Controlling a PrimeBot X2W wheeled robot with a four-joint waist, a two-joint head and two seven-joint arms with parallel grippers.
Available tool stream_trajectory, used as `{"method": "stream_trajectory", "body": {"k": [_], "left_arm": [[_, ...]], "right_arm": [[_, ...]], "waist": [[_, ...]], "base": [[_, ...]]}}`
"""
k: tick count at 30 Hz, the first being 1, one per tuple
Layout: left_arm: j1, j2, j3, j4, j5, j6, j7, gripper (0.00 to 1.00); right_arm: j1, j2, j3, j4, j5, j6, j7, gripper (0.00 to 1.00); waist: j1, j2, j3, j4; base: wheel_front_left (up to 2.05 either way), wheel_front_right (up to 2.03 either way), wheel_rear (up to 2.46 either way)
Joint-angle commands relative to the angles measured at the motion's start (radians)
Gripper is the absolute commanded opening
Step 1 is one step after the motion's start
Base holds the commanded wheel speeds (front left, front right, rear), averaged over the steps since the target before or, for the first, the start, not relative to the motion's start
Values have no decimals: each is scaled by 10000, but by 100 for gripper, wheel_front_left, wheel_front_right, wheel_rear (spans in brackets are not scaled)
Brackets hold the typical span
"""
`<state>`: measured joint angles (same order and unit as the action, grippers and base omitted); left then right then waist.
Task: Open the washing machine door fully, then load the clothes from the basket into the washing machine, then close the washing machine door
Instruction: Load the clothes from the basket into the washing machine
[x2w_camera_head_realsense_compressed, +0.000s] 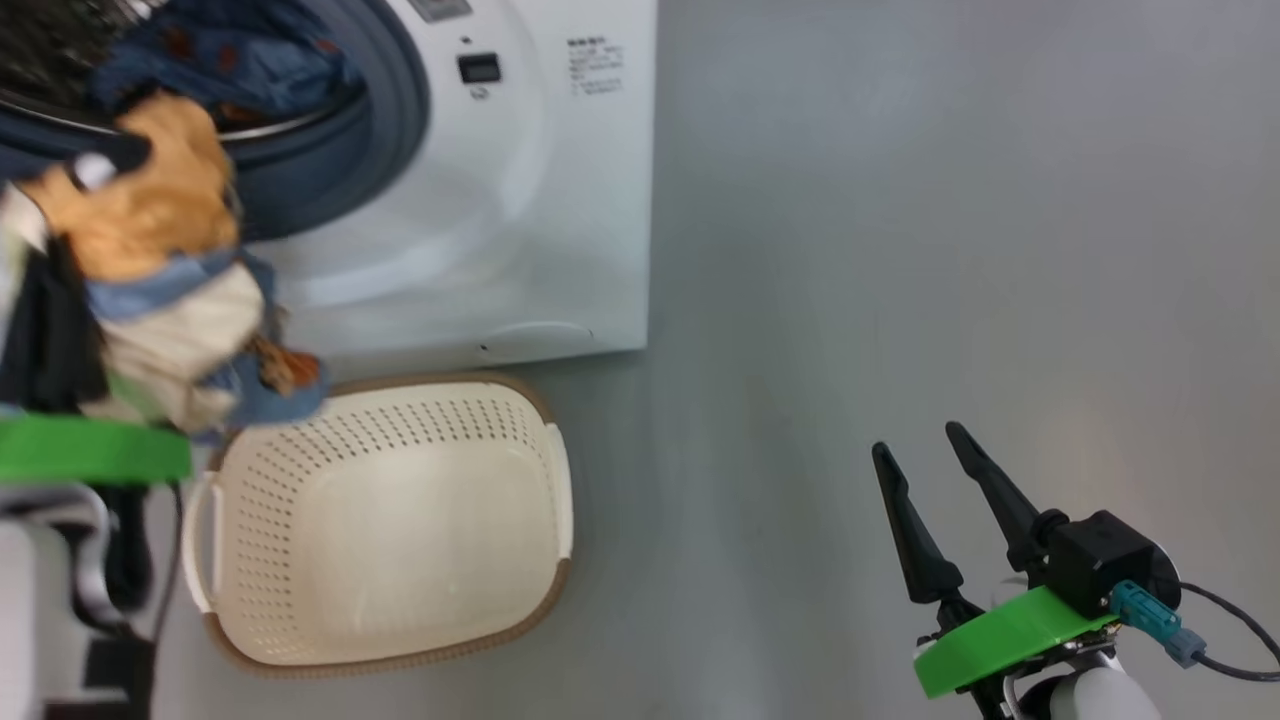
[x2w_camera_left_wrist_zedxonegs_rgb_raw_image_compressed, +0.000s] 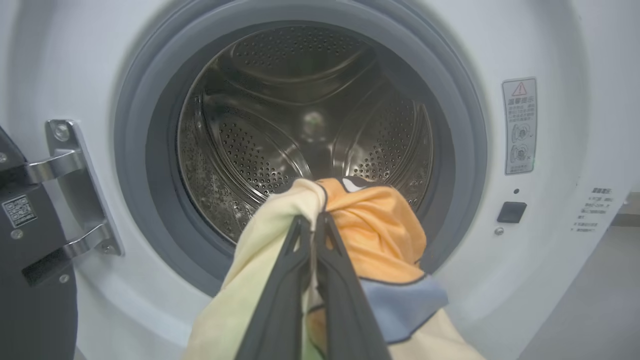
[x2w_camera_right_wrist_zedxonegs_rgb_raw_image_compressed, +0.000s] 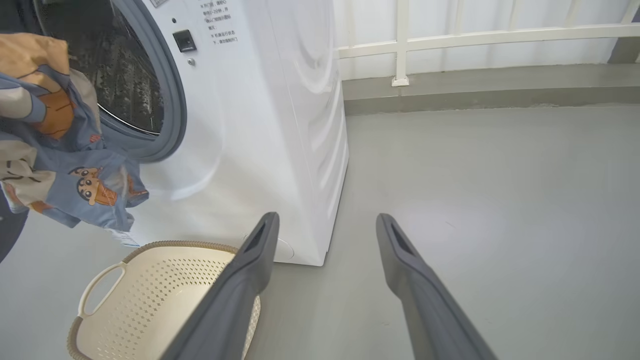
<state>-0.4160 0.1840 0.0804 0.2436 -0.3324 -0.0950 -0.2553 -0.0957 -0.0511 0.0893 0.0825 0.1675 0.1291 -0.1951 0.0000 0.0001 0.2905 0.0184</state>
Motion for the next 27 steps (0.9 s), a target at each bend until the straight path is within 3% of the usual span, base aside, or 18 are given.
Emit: {"method": "stream_trajectory", "body": {"k": [1, 19, 27], "left_arm": [[-739, 551, 420, -32, -55, -74, -65, 0], [-6686, 3225, 418, 3115, -555, -304, 884, 0], [-8668, 4298, -280, 4278, -347, -345, 1061, 0]], "right_arm": [[-276, 8, 288, -262, -94, 16, -98, 100], [-1356, 9, 763, 51, 694, 16, -627, 100], [-1799, 9, 1036, 48, 1174, 16, -662, 100]], "waist": [[0, -1, 1007, -663], [0, -1, 4097, -2418], [0, -1, 4955, -3004]], "base": [[0, 0, 0], [0, 0, 0], [0, 0, 0]]}}
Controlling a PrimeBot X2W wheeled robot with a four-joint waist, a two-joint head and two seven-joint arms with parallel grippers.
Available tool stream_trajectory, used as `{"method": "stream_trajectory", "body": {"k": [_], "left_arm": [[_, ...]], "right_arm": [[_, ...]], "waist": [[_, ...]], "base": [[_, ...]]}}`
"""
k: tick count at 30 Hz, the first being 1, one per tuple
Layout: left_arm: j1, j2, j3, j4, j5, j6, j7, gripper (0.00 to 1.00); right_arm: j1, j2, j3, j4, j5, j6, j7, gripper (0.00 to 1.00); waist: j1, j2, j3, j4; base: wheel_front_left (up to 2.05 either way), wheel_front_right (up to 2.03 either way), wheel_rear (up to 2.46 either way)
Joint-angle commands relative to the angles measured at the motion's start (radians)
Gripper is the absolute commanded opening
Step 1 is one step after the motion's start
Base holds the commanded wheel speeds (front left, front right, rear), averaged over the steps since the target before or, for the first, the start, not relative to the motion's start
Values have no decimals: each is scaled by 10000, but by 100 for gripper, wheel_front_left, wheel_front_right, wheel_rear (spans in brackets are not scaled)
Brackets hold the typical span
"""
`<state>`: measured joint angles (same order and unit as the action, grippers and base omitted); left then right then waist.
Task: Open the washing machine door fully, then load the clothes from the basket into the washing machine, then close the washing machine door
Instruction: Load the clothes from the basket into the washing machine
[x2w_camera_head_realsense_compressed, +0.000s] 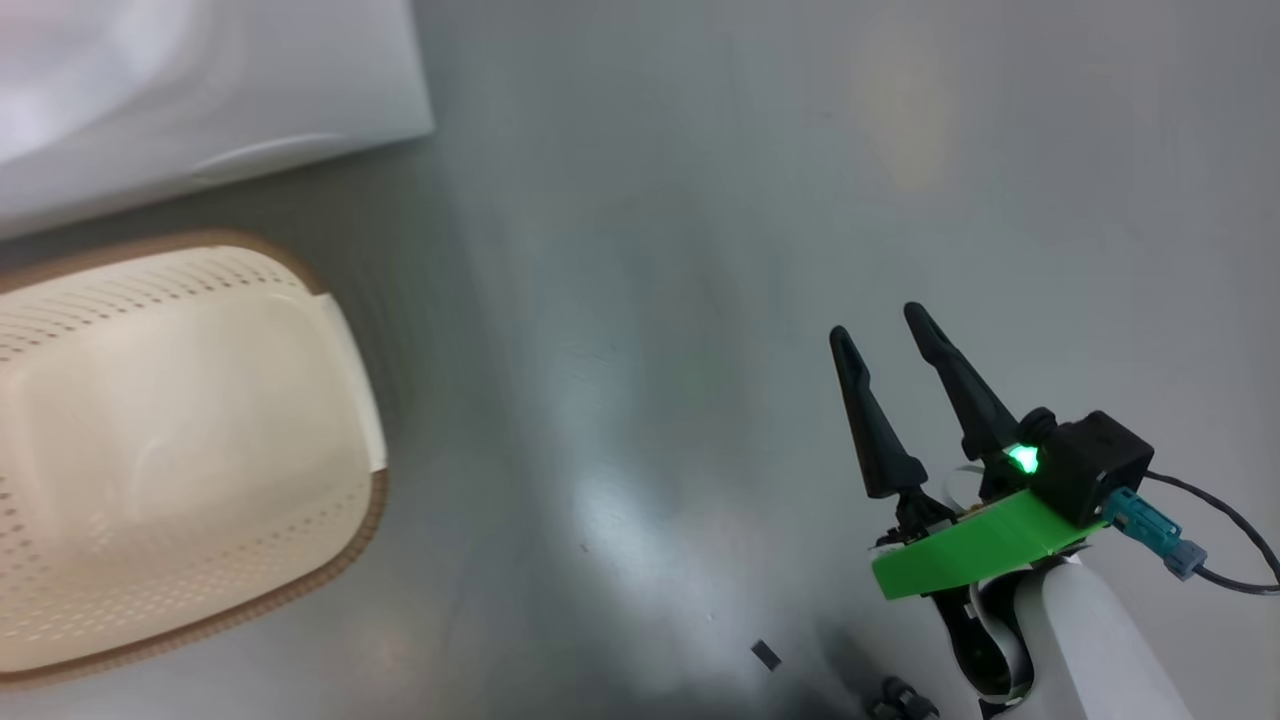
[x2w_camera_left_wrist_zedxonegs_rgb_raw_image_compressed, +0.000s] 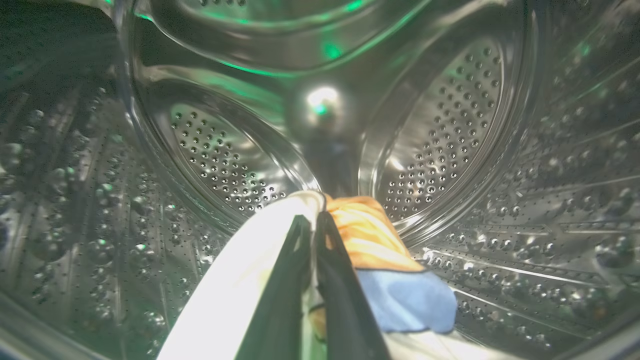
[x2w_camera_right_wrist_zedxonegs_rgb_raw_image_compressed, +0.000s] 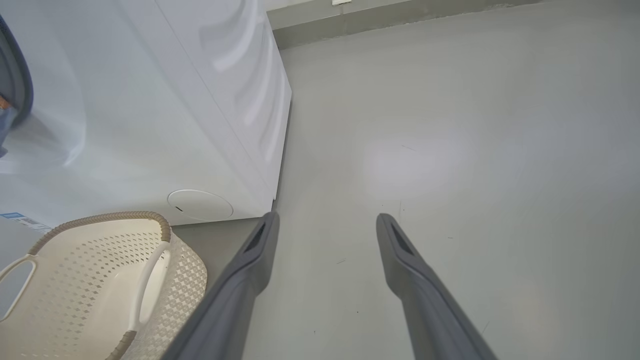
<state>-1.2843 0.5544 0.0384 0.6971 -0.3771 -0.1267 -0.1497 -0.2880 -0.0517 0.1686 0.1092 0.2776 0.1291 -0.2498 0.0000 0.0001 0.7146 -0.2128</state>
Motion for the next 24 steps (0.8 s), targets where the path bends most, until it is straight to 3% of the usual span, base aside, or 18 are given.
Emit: {"method": "stream_trajectory", "body": {"k": [1, 9, 24], "left_arm": [[-220, 701, 2, -133, 139, -31, -4, 0], [-1945, 1498, -1103, 643, 8, -38, -87, 0], [-3484, 1709, -2313, 2408, -227, -39, -734, 0]], "right_arm": [[84, 14, 288, -241, 133, 16, -116, 100], [-174, 14, 615, -324, 487, 16, -118, 100], [-354, 14, 633, -235, 510, 16, -119, 100]], "waist": [[0, -1, 800, -756], [0, -1, 1314, -1138], [0, -1, 1321, -1082]], "base": [[0, 0, 0], [0, 0, 0], [0, 0, 0]]}}
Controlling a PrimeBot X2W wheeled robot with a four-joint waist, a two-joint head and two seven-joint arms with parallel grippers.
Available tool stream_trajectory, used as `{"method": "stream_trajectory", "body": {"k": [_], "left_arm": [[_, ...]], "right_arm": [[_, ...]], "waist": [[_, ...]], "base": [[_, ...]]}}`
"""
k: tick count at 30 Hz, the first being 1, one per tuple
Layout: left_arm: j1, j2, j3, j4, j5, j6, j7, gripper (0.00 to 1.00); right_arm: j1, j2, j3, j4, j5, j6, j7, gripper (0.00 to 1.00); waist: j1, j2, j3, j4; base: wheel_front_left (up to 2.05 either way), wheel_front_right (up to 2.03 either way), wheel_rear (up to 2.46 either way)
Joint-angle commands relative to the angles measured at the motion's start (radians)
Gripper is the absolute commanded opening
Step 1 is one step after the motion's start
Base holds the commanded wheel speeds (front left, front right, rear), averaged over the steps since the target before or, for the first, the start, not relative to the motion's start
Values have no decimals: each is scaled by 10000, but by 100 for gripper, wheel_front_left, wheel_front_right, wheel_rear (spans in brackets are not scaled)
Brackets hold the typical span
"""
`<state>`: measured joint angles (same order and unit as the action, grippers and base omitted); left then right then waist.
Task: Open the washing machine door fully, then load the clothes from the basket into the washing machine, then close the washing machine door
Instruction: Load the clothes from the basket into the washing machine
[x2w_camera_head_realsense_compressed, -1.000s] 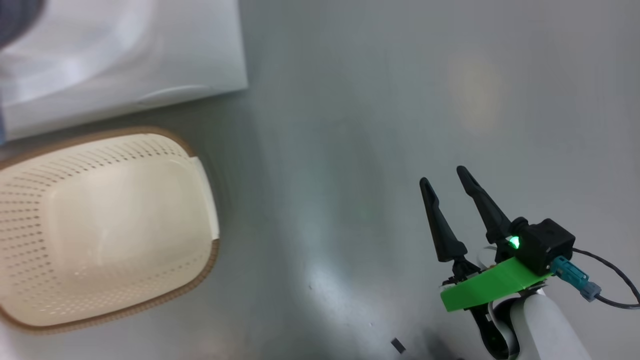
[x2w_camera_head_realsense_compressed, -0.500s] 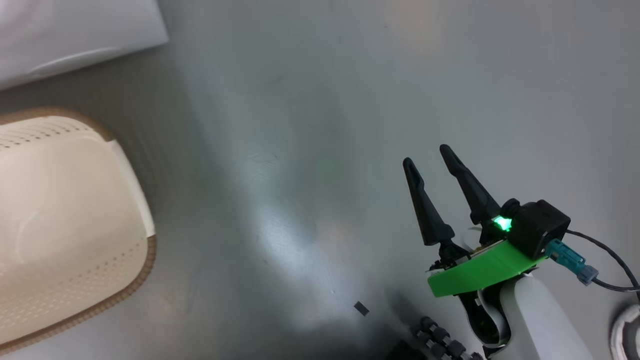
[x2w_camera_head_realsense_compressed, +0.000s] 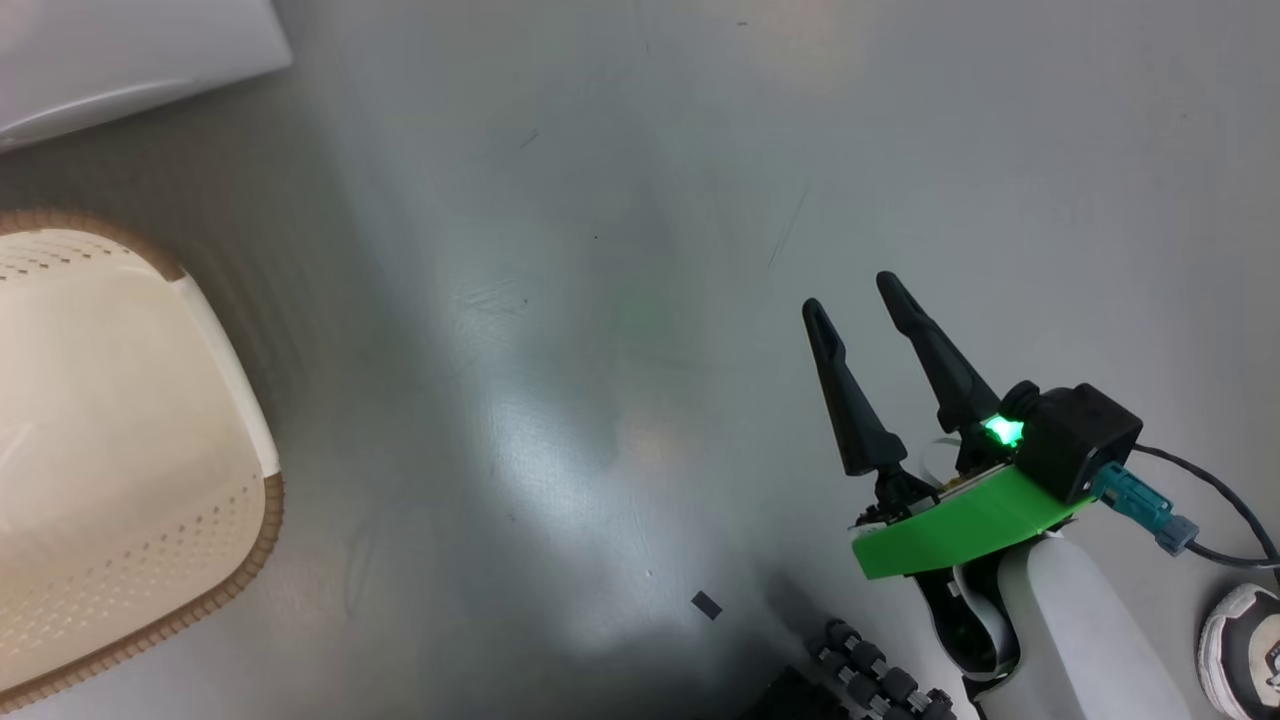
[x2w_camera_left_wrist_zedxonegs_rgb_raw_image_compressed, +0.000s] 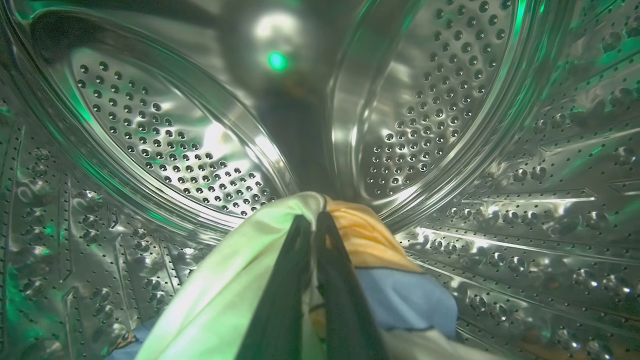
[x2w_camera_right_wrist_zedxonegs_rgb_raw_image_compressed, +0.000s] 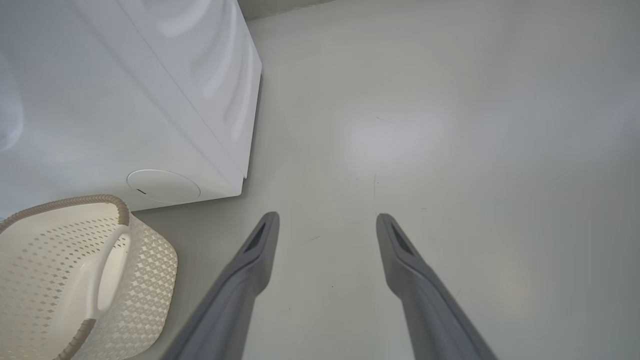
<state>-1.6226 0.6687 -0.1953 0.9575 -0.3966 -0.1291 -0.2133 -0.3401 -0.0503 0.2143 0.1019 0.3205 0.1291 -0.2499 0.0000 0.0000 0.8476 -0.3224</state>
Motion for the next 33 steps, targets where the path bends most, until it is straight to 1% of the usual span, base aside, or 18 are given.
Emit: {"method": "stream_trajectory", "body": {"k": [1, 2, 3, 4, 10, 18, 26, 31, 33], "left_arm": [[-123, 579, -40, -116, -73, -14, -138, 0], [-144, 596, -95, -35, -109, -14, -177, 12], [-167, 616, -142, 52, -129, -15, -216, 60], [-185, 626, -184, 133, -147, -15, -253, 100], [-83, 501, -422, 552, -378, -15, -390, 100], [684, 168, -929, 463, -712, -15, -472, 100], [2218, -124, -1120, -317, -1256, -15, -482, 100], [3624, -389, -1176, -1121, -1669, -15, -483, 100], [4206, -462, -1055, -1494, -1753, -15, -483, 100]], "right_arm": [[169, 1, 166, -159, 67, 16, -118, 100], [173, 1, 156, -154, 56, 16, -118, 100], [177, 1, 145, -148, 43, 16, -118, 100], [181, 1, 135, -143, 27, 16, -118, 100], [166, 1, 52, -117, -97, 16, -118, 100], [172, 1, -164, -86, -442, 16, -118, 100], [338, 1, -483, -24, -971, 16, -118, 100], [541, 1, -644, 48, -1309, 16, -118, 100], [646, 1, -699, 82, -1424, 16, -118, 100]], "waist": [[0, 0, -22, 25], [0, 0, -36, 37], [0, 0, -52, 52], [0, 0, -70, 66], [0, 0, -311, 245], [0, 0, -850, 685], [0, 0, -1631, 1341], [0, 0, -2218, 1800], [0, 0, -2446, 1973]], "base": [[0, 0, 0], [0, 0, 0], [0, 0, 0], [0, 0, 0], [0, 0, 0], [0, 0, 0], [0, 0, 0], [0, 0, 0], [0, 0, 0]]}}
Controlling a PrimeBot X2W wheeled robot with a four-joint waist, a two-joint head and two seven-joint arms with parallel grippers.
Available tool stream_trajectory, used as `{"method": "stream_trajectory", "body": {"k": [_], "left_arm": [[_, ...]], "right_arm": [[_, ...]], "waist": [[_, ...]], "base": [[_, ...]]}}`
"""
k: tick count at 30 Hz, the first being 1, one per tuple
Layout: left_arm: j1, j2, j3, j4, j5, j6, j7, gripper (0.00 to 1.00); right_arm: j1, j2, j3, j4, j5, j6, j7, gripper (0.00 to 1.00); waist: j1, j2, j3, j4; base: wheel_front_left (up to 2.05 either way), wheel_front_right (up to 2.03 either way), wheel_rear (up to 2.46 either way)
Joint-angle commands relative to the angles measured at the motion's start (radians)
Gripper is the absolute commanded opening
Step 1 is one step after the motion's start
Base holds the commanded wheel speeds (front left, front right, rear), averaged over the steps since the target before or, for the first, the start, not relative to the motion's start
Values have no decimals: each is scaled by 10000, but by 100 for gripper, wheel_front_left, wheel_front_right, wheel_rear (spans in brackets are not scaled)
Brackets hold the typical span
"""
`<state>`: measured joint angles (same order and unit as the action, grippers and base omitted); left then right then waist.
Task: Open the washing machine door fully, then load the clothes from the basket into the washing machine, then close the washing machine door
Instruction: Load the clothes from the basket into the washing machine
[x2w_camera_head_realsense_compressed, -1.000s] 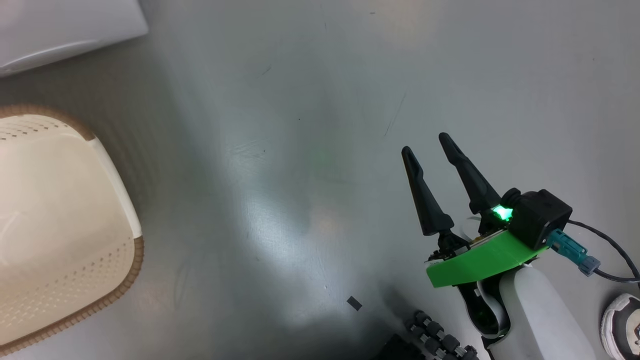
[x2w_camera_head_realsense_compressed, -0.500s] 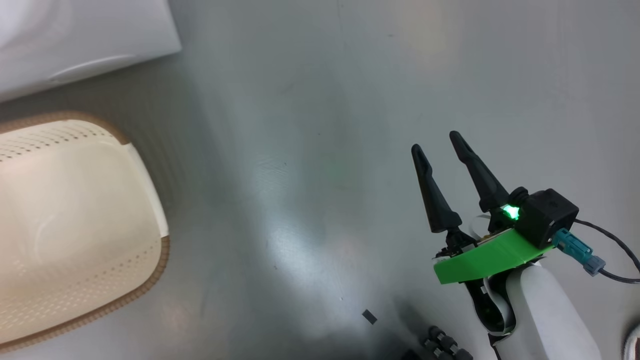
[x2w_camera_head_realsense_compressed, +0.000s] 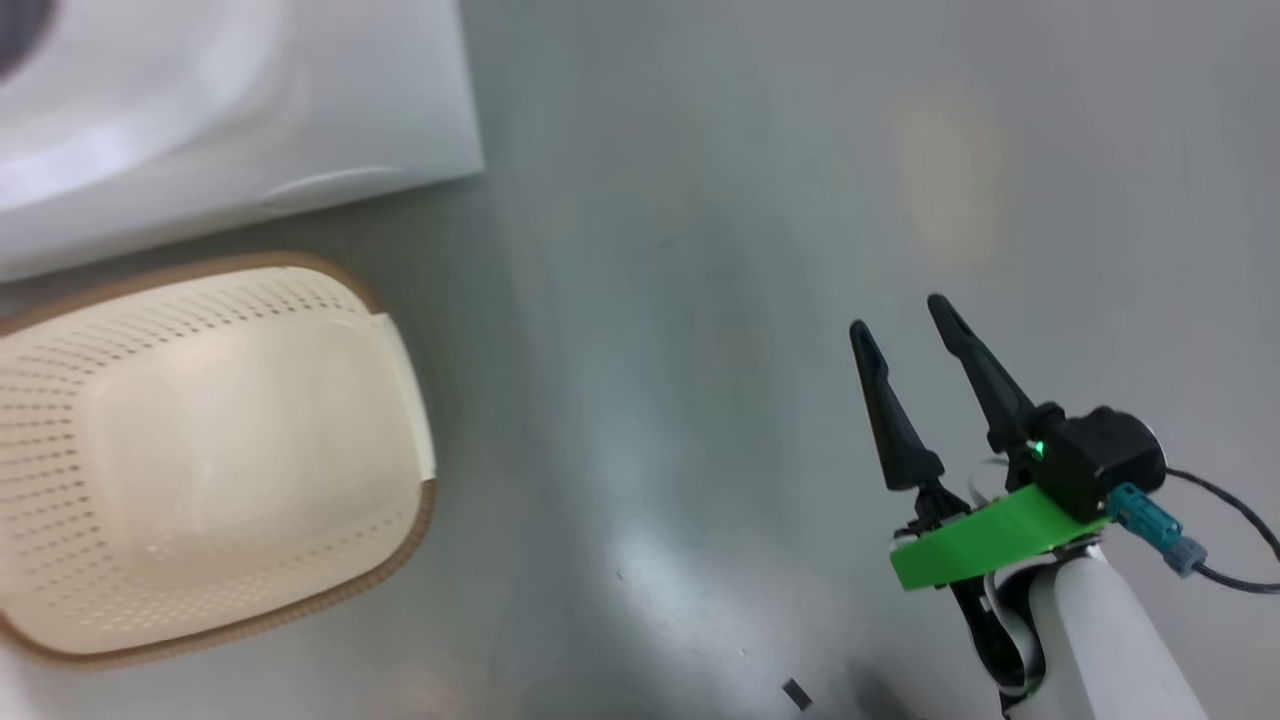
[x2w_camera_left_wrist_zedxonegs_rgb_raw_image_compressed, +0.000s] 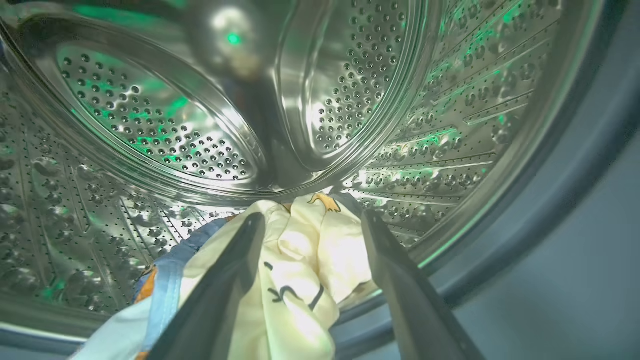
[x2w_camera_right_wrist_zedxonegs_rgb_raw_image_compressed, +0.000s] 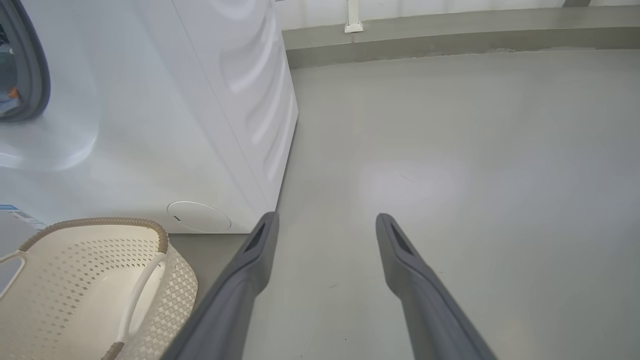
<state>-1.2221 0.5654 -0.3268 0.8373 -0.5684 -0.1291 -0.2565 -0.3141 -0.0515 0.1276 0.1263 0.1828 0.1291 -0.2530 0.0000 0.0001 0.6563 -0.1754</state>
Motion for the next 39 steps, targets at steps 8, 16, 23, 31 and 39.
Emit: {"method": "stream_trajectory", "body": {"k": [8, 16, 23, 31, 39], "left_arm": [[2824, 180, 1074, -2421, 228, 416, -52, 100], [6467, -701, 2189, -5964, 885, 1008, -52, 100], [8745, -2129, 3556, -8106, 1464, 1230, -53, 100], [9739, -3408, 4062, -8743, 2433, 732, -53, 100], [9937, -4255, 4135, -8591, 3181, 310, -53, 100]], "right_arm": [[795, 13, 17, -266, -381, 16, 22, 100], [1193, 13, -71, -443, -557, 16, 236, 100], [1225, 13, -9, -529, -608, 16, 390, 100], [1338, -2, -124, -634, -627, 16, 457, 100], [1381, 0, -136, -712, -640, 16, 514, 100]], "waist": [[0, -1, -963, 1083], [0, -1, -1244, 1569], [0, -1, -1488, 1698], [0, -1, -1598, 1801], [0, -1, -1659, 1800]], "base": [[0, 0, 0], [0, 0, 0], [0, 0, 0], [0, 0, 0], [0, 0, 0]]}}
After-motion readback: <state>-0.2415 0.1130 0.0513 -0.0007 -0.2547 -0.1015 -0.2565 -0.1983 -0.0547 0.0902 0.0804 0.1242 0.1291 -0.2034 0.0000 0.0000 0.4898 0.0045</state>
